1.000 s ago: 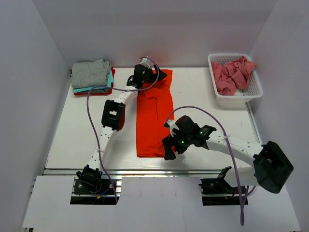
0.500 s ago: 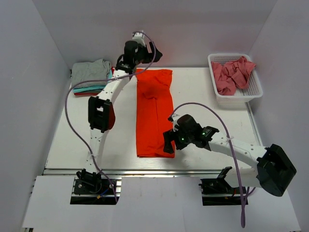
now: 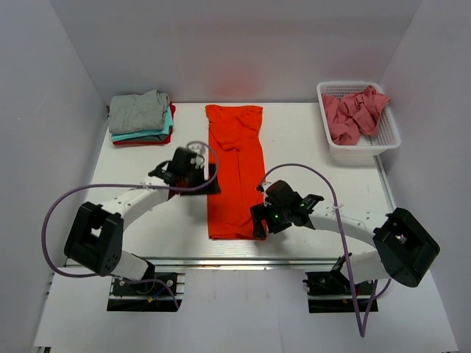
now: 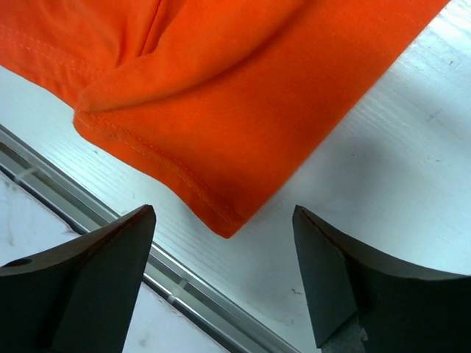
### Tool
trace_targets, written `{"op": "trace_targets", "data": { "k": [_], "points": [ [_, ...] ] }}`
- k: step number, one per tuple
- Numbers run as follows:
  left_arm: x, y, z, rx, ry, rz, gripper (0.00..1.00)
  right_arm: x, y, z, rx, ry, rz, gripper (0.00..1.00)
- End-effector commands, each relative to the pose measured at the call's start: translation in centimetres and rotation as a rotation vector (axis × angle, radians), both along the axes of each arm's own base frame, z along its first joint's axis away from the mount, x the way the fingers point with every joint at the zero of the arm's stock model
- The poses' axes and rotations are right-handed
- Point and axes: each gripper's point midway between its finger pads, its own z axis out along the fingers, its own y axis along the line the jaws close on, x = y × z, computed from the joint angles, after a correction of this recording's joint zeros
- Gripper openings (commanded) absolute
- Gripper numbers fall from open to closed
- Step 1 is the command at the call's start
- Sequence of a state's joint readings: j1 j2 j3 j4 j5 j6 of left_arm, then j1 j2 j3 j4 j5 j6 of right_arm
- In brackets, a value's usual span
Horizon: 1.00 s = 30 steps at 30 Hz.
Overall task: Fold and stack the t-shirts
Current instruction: Grab the bottom of the folded rectangular tshirt with both arms
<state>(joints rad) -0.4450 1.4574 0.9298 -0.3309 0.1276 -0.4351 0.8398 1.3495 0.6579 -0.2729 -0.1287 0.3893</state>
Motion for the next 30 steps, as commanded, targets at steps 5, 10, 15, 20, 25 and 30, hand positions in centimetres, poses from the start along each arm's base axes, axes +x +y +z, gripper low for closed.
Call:
{"op": "trace_targets", "data": {
  "k": [5,10,15,20,25,30],
  "points": [
    [-10.6,1.2,-2.9,0.045,0.217,-0.077,1.00,0.1,0.9,-0.3,0.050,0.029,-0.076,0.75],
    [-14.6,0.4,-5.6,0.054,0.347,-0.174,1.00,0.3,0.1,-1.2,0.021,0.047,-0.155,0.73],
    [-16.1,-0.8,-7.0,0.073,0.402,-0.239,0.88,0.2,0.2,-1.5,0.013,0.061,-0.157,0.63],
    [-17.1,-0.7,-7.5,0.121,0.434,-0.268,0.62,-0.1,0.2,-1.7,0.005,0.074,-0.146,0.51],
    [-17.9,-0.4,-8.9,0.152,0.467,-0.306,0.58,-0.1,0.4,-1.4,0.013,0.076,-0.136,0.45],
    [-17.3,-0.7,-9.3,0.176,0.460,-0.302,0.43,-0.4,0.7,-1.7,0.016,0.096,-0.108,0.37]
  ]
}}
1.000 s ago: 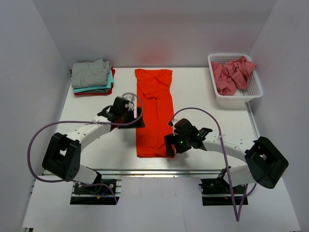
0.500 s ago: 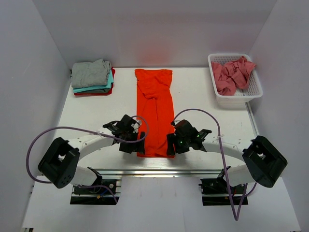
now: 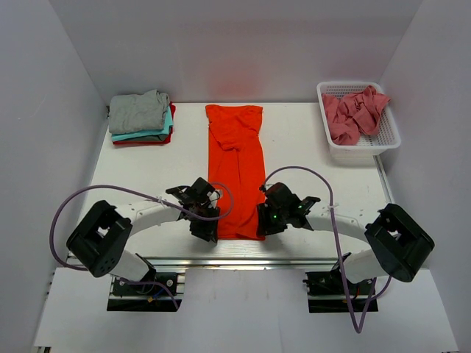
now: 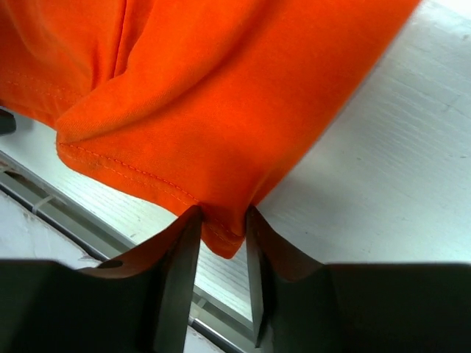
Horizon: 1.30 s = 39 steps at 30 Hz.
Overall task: Fold and stack the t-shirts
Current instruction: Grab the bottom of the folded rectangular tshirt with both arms, then fold the folded rectangular tshirt in 1/3 of the way
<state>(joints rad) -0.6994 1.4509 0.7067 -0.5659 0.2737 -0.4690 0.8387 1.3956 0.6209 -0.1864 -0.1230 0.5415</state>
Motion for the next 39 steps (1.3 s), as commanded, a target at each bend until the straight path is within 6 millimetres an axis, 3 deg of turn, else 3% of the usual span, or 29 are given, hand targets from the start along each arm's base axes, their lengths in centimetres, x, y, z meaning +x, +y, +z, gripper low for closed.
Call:
{"op": "trace_targets", "data": {
  "k": [1,2,5,6,9,14,18,20,21,22,25,28,29,33,35,37,39],
  "points": [
    [0.0,0.6,-1.1,0.050,-0.003,-0.019,0.39,-0.5,0.0,-0.3,-0.017,0.031,0.022,0.34],
    [0.5,0.2,-0.8,0.037,-0.018,-0.018,0.36,-0.5,-0.1,-0.5,-0.023,0.033,0.025,0.29],
    [1.0,-0.2,-0.7,0.028,-0.029,-0.018,0.13,-0.5,0.0,-0.2,-0.019,0.030,0.027,0.16],
    [1.3,-0.3,-0.4,0.034,-0.040,-0.014,0.00,-0.6,-0.2,-0.3,-0.025,0.032,0.027,0.13],
    [2.0,-0.9,0.9,0.006,-0.074,-0.013,0.00,-0.2,0.5,1.0,0.010,0.000,0.061,0.00],
    [4.6,-1.9,5.0,-0.036,-0.201,-0.011,0.00,1.9,1.1,3.1,0.013,-0.103,0.055,0.00],
    [7.3,-1.4,6.3,-0.002,-0.286,0.062,0.00,5.7,1.7,6.0,-0.021,-0.237,0.003,0.00],
    [9.0,-1.6,7.3,0.008,-0.324,0.102,0.00,7.9,0.8,6.5,-0.092,-0.309,-0.049,0.00],
    [9.8,-1.7,7.5,0.019,-0.341,0.123,0.00,9.2,1.5,8.2,-0.082,-0.346,-0.070,0.00],
    [11.2,-1.6,8.1,0.046,-0.380,0.156,0.00,9.9,1.4,7.9,-0.103,-0.352,-0.082,0.00],
    [14.3,-0.8,9.6,0.108,-0.463,0.265,0.00,12.9,1.5,9.9,-0.130,-0.435,-0.141,0.00],
    [16.4,-0.8,10.1,0.121,-0.520,0.291,0.00,15.8,1.3,11.3,-0.162,-0.499,-0.191,0.00],
    [17.6,-1.2,11.2,0.089,-0.554,0.312,0.00,16.4,1.2,11.5,-0.173,-0.514,-0.204,0.00],
    [21.5,-0.6,12.4,0.139,-0.627,0.371,0.00,20.1,1.2,12.9,-0.188,-0.558,-0.246,0.00],
    [22.5,0.3,13.1,0.174,-0.656,0.397,0.00,21.0,1.2,12.1,-0.205,-0.546,-0.248,0.00],
    [24.2,0.6,13.7,0.164,-0.709,0.416,0.00,22.4,0.9,12.7,-0.206,-0.559,-0.267,0.00],
    [25.6,0.1,14.2,0.140,-0.732,0.407,0.00,23.9,0.8,12.7,-0.205,-0.559,-0.281,0.00]
  ]
}}
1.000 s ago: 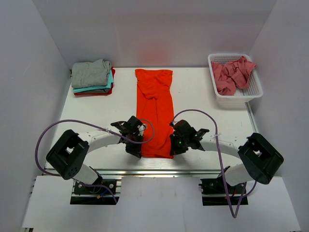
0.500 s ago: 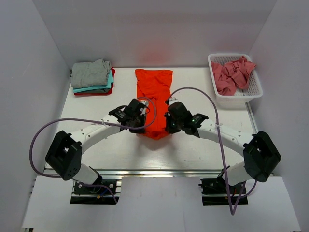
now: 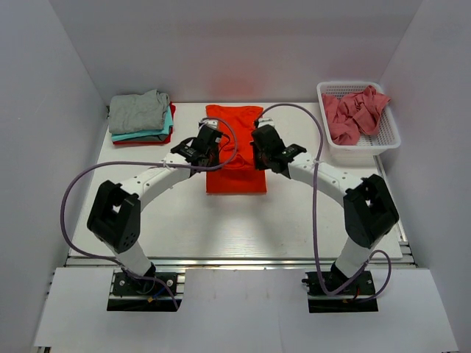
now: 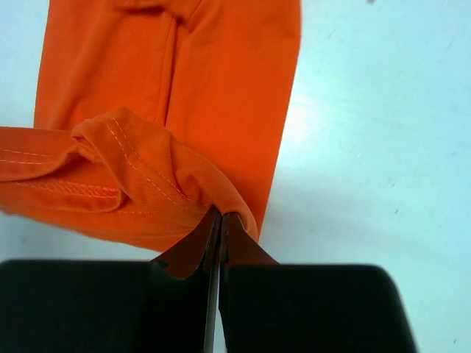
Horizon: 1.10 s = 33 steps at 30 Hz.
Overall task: Fold and stack the t-shirts
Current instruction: Fold the folded rectangular tshirt in 1/3 of the way
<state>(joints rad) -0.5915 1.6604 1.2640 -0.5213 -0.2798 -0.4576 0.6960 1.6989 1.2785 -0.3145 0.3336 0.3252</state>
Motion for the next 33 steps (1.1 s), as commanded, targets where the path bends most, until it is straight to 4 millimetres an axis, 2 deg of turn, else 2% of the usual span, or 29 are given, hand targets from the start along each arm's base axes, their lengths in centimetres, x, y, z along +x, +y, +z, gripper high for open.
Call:
{"op": "trace_targets", "data": {
  "k": [1,3,6,7,8,9,10,12,14,15,19,20,21,23,24,25,26,27,28,29,30,31,32,33],
  "points": [
    [3.9,0.3,3.5,-0.015,-0.138,0.026,0.00,2.9,-0.2,2.1,0.006,-0.063,-0.018,0.00],
    [4.6,0.0,2.6,0.009,-0.126,0.011,0.00,4.0,0.0,2.0,0.009,-0.064,-0.014,0.00],
    [5.8,0.0,2.6,0.001,-0.124,0.009,0.00,5.3,-0.4,1.1,-0.004,-0.055,-0.021,0.00],
    [6.1,0.4,1.6,0.013,-0.104,0.019,0.00,5.6,-0.3,1.2,0.004,-0.053,-0.004,0.00],
    [6.7,0.4,1.8,0.007,-0.114,0.014,0.00,5.9,-0.3,1.0,0.007,-0.046,0.002,0.00],
    [6.9,0.0,1.8,-0.004,-0.112,0.004,0.00,6.2,-0.1,0.3,0.006,-0.031,0.013,0.00],
    [7.1,-0.4,1.0,-0.010,-0.098,-0.008,0.00,6.7,0.0,0.6,0.016,-0.035,0.019,0.00],
    [8.3,0.2,1.1,-0.005,-0.106,0.006,0.00,7.5,-0.1,0.1,0.014,-0.028,0.018,0.00],
    [8.9,-0.1,0.9,-0.019,-0.101,0.000,0.00,8.1,0.2,-0.5,0.021,-0.021,0.037,0.00],
    [9.1,0.3,-0.1,-0.009,-0.082,0.009,0.00,8.6,0.3,-0.5,0.022,-0.027,0.039,0.00],
    [10.5,-0.6,-0.7,-0.042,-0.079,-0.010,0.02,10.0,0.6,-1.8,0.041,-0.002,0.060,0.00],
    [10.9,-0.2,-0.9,-0.040,-0.076,0.001,0.19,10.6,1.0,-1.3,0.056,-0.013,0.062,0.04],
    [11.5,0.1,-1.0,-0.042,-0.082,0.010,0.23,10.9,0.8,-1.7,0.055,-0.014,0.052,0.06],
    [13.1,0.1,-1.6,-0.051,-0.086,0.019,0.33,13.0,0.8,-1.8,0.065,-0.027,0.033,0.10],
    [14.3,0.8,-1.5,-0.057,-0.102,0.040,0.33,13.9,0.5,-1.5,0.066,-0.045,0.006,0.14],
    [15.9,0.5,0.0,-0.086,-0.146,0.041,0.43,16.6,0.4,0.5,0.098,-0.103,-0.032,0.23],
    [17.2,0.3,-0.8,-0.096,-0.141,0.039,0.85,17.0,0.3,-0.7,0.095,-0.070,-0.045,0.45],
    [17.8,1.5,-0.7,-0.084,-0.118,0.062,1.00,17.6,0.6,-1.3,0.114,-0.048,-0.053,0.51],
    [18.8,1.7,1.2,-0.101,-0.159,0.071,1.00,19.1,0.4,1.3,0.145,-0.084,-0.055,0.54],
    [19.0,2.2,1.2,-0.100,-0.160,0.080,1.00,18.7,0.8,1.8,0.173,-0.076,-0.023,0.60],
    [19.0,2.8,3.3,-0.116,-0.202,0.088,1.00,18.5,0.7,1.9,0.180,-0.074,-0.022,0.64],
    [18.9,3.6,3.6,-0.118,-0.211,0.100,1.00,18.8,0.7,2.8,0.199,-0.105,-0.018,0.70],
    [18.6,3.7,4.2,-0.122,-0.222,0.100,1.00,17.8,0.4,4.2,0.215,-0.122,-0.006,0.79],
    [17.6,4.0,3.5,-0.114,-0.199,0.101,1.00,16.9,-0.5,2.3,0.195,-0.085,0.011,0.82]
  ]
}}
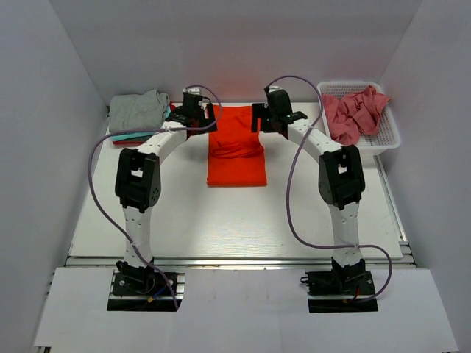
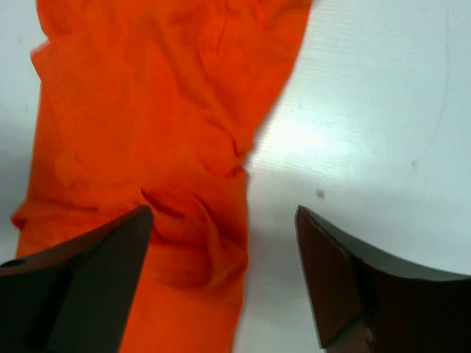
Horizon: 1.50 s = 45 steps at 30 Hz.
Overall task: Fold and stack the t-shirts
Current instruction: Fold the folded rectangular tshirt in 1/3 of the way
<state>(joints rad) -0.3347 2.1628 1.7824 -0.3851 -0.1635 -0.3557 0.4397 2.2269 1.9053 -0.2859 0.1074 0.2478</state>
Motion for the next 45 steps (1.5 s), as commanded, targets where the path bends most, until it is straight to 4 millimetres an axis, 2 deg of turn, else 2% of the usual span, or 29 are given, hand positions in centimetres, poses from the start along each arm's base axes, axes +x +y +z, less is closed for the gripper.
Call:
{"op": "trace_targets", "data": {
  "k": [1,2,3,4,5,6,7,8,9,10,11,12,14,15,20,21,22,24,28,29,31,34,35,37,39,40,42,44,45],
  "points": [
    [-1.3,1.4,7.0,-0.045,-0.113,0.007,1.00,-2.4,0.4,2.5,0.062,-0.034,0.079,0.83],
    [-2.0,1.4,7.2,-0.051,-0.109,-0.001,1.00,-3.6,-0.3,3.4,0.054,-0.043,0.094,0.90],
    [-3.4,1.5,5.8,-0.053,-0.074,-0.017,1.00,-5.0,0.6,3.3,0.073,-0.024,0.163,0.90],
    [-4.4,1.6,7.3,-0.068,-0.093,-0.029,1.00,-5.9,1.2,4.6,0.104,-0.046,0.211,0.90],
    [-6.4,1.6,5.3,-0.073,-0.037,-0.054,1.00,-8.3,1.0,2.6,0.085,-0.002,0.260,0.90],
    [-7.1,0.9,5.6,-0.095,-0.056,-0.082,1.00,-9.5,2.2,2.7,0.130,0.007,0.322,0.90],
    [-7.9,0.8,5.7,-0.104,-0.069,-0.109,1.00,-11.3,2.0,1.4,0.129,0.031,0.352,0.90],
    [-10.4,0.0,5.2,-0.127,-0.062,-0.175,1.00,-11.9,2.5,1.9,0.144,0.014,0.380,0.90],
    [-10.8,-0.6,6.0,-0.161,-0.108,-0.206,1.00,-12.9,3.2,2.0,0.170,0.023,0.417,0.90],
    [-13.2,-1.9,5.1,-0.203,-0.089,-0.301,1.00,-14.0,3.6,0.8,0.167,0.040,0.444,0.90],
    [-14.0,-2.5,4.1,-0.232,-0.078,-0.342,1.00,-14.2,4.0,0.7,0.175,0.037,0.458,0.90],
    [-14.1,-3.1,5.6,-0.264,-0.145,-0.379,1.00,-14.4,4.2,-0.1,0.172,0.055,0.457,0.90],
    [-16.0,-3.8,4.4,-0.307,-0.128,-0.444,1.00,-14.4,4.9,-0.2,0.188,0.071,0.457,0.90],
    [-16.3,-4.2,4.3,-0.329,-0.124,-0.459,1.00,-14.0,5.0,-1.2,0.188,0.091,0.448,0.90],
    [-17.3,-6.4,5.3,-0.414,-0.220,-0.618,1.00,-12.3,6.9,-2.1,0.243,0.108,0.433,0.90],
    [-17.5,-6.5,4.7,-0.420,-0.211,-0.627,1.00,-11.7,7.1,-1.8,0.247,0.099,0.426,0.90],
    [-17.6,-6.6,4.8,-0.425,-0.225,-0.638,1.00,-11.1,7.4,-2.9,0.249,0.101,0.422,0.90],
    [-17.8,-6.8,4.3,-0.427,-0.224,-0.658,1.00,-10.1,8.1,-3.6,0.268,0.115,0.406,0.90],
    [-18.4,-6.7,3.0,-0.431,-0.222,-0.666,1.00,-8.5,9.2,-2.8,0.322,0.066,0.397,0.90],
    [-18.0,-6.8,2.9,-0.432,-0.238,-0.669,1.00,-7.3,9.1,-2.0,0.335,0.021,0.357,0.90],
    [-18.1,-6.9,1.2,-0.425,-0.215,-0.679,1.00,-6.4,8.9,-2.0,0.356,-0.029,0.313,0.90],
    [-18.0,-6.9,-0.7,-0.425,-0.173,-0.671,1.00,-3.9,8.9,-0.5,0.426,-0.126,0.222,0.90],
    [-17.8,-6.8,-1.1,-0.418,-0.162,-0.658,1.00,-2.9,8.4,-1.0,0.433,-0.131,0.141,0.90],
    [-17.5,-6.9,-1.5,-0.418,-0.154,-0.657,1.00,-1.0,8.2,0.0,0.446,-0.187,0.093,0.90],
    [-17.7,-6.9,-2.0,-0.417,-0.135,-0.653,1.00,0.7,8.1,-0.8,0.459,-0.191,0.046,0.90],
    [-17.7,-6.7,-2.3,-0.412,-0.126,-0.644,1.00,1.9,8.4,0.2,0.465,-0.200,0.038,0.90],
    [-17.6,-6.4,-2.7,-0.394,-0.116,-0.628,1.00,2.2,8.4,-0.8,0.442,-0.165,0.051,0.90],
    [-17.6,-6.0,-2.2,-0.373,-0.121,-0.611,1.00,2.4,8.1,0.5,0.410,-0.189,0.068,0.90],
    [-17.7,-5.8,-2.1,-0.367,-0.112,-0.602,1.00,2.2,8.0,2.1,0.403,-0.214,0.078,0.90]
  ]
}}
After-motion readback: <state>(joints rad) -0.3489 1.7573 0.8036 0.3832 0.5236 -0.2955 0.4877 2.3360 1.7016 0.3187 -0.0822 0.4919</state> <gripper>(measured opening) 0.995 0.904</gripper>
